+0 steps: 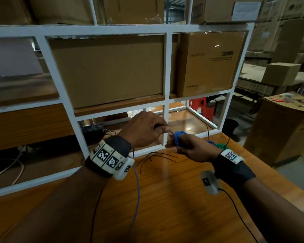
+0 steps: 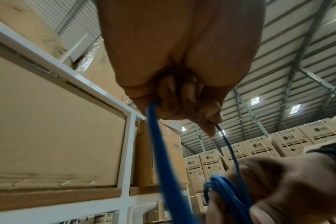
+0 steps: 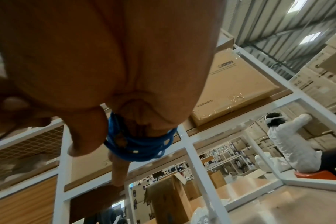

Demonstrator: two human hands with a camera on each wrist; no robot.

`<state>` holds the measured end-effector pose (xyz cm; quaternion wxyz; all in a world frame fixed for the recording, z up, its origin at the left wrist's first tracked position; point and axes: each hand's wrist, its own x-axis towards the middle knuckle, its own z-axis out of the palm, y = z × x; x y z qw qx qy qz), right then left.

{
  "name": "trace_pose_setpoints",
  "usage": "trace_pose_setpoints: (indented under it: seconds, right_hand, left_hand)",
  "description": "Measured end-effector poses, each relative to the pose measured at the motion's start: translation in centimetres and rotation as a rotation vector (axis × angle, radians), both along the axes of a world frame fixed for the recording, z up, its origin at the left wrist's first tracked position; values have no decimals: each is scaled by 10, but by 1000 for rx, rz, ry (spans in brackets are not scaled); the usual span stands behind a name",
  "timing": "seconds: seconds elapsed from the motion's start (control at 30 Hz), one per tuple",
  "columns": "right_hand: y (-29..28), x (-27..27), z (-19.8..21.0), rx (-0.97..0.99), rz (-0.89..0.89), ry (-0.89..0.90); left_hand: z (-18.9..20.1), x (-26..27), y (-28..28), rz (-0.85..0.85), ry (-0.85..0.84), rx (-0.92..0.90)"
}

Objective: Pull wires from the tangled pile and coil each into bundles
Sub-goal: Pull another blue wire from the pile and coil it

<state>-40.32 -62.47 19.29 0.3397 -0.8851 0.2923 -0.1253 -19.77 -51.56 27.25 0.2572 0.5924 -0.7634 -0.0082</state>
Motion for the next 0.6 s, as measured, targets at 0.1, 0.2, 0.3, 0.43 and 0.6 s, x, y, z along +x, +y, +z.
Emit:
trace_pose_setpoints:
  seconds: [0.1,0.2,0.3,0.43,0.6]
  right_hand:
    - [16,6,-4,74,98,-90]
    - [32,9,-1,248,189,-253]
    - [43,8,3,462,272,-460]
    - [54,15,10,690,411,-703]
    - [59,28,27,881,359,-1059]
  left_hand:
    - [13,6,-10,-24,35,3]
    - [17,17,-21,-27,179,60]
    - [8,30,-32,-67,384,96]
    - [-11,26,-33,-114,622,107]
    - [-41,6,-32,-56,959,222]
